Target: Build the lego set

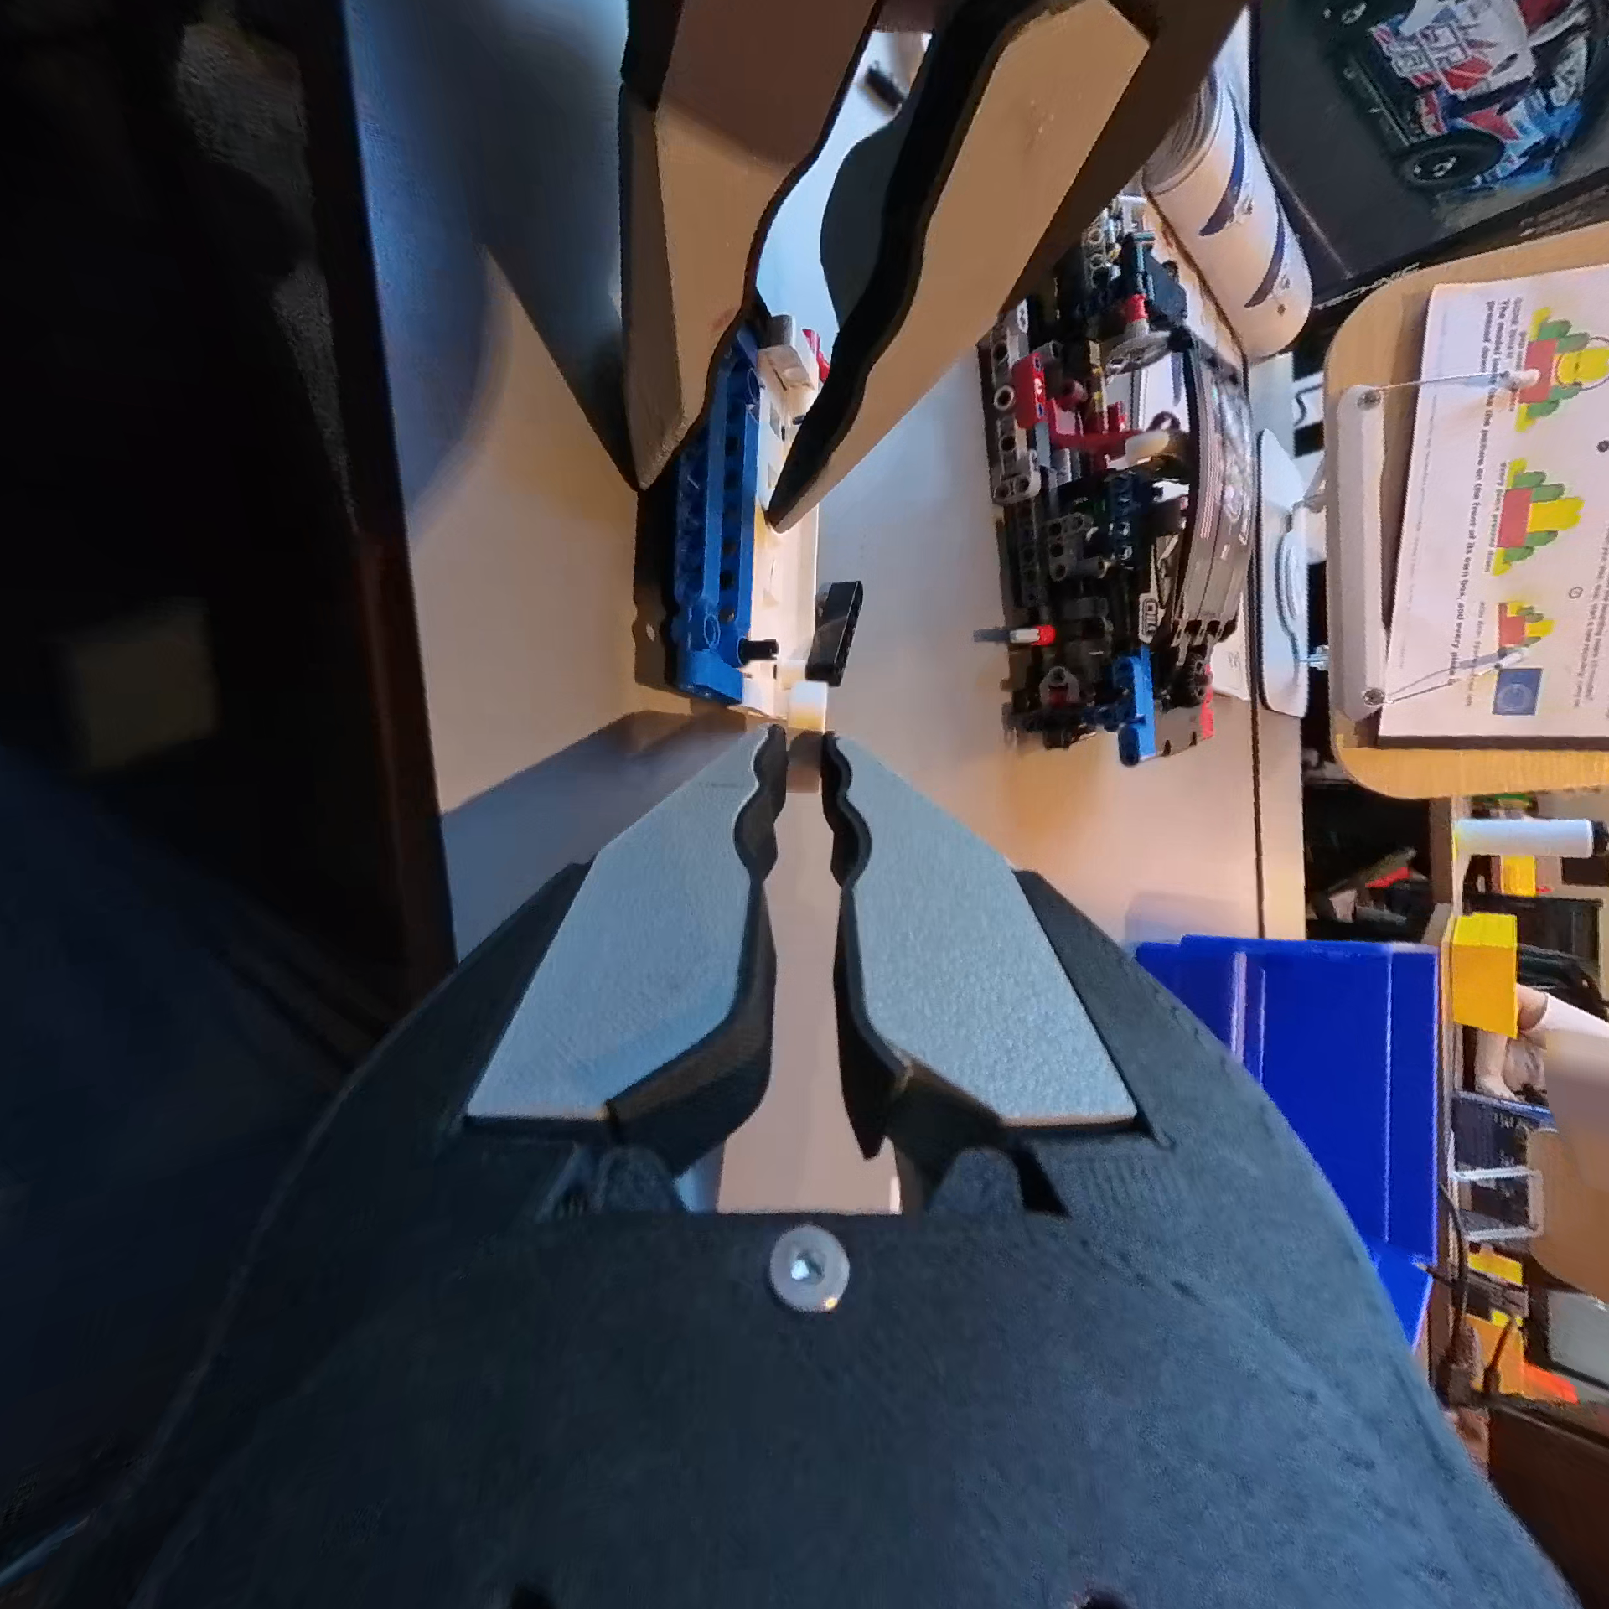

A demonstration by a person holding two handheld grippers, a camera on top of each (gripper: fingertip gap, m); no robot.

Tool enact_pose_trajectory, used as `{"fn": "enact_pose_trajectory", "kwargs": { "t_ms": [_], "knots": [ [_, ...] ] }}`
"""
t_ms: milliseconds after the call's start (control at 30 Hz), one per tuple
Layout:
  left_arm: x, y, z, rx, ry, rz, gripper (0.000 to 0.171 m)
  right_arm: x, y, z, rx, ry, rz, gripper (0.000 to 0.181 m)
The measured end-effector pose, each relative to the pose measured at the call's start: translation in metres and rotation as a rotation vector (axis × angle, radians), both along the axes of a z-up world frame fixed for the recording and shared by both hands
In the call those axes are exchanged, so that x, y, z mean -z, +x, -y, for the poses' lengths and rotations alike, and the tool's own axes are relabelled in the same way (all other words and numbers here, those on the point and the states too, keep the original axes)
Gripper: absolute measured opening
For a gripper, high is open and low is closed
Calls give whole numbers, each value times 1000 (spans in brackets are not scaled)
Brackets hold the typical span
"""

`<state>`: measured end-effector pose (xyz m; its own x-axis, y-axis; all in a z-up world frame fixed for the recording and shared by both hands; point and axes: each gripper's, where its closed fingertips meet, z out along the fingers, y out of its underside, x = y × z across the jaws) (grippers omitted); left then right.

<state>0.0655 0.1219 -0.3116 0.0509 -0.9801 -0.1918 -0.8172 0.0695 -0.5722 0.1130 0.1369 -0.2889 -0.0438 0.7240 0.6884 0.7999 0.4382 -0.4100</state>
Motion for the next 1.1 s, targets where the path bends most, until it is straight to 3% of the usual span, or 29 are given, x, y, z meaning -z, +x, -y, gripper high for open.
{"fn": "enact_pose_trajectory", "kwargs": {
  "t_ms": [167, 267, 533, 700, 800, 967, 1100],
  "knots": [
    [0, 17, 3, -65, 9, 21, 26, 2, 18, 2, -42, -22, -4, 5],
    [-1, 20, -1, -119, 14, 20, 38, 3, 24, 0, -53, -13, -15, 5],
    [-12, 26, 3, -169, 7, 57, 44, 4, 28, -3, -52, 45, 10, 5],
    [-37, 40, -4, -237, 45, 205, 23, 1, 18, -4, -40, 138, 54, 5],
    [-37, 50, -3, -191, 73, 217, 23, 5, 12, -2, -42, 183, 95, 5],
    [-37, 58, -4, 1, 404, 153, 20, 3, 13, 4, -20, 168, 96, 5],
    [-27, 63, 0, 97, 498, 82, 18, -1, 13, 7, 7, 176, 95, 5]
  ]
}}
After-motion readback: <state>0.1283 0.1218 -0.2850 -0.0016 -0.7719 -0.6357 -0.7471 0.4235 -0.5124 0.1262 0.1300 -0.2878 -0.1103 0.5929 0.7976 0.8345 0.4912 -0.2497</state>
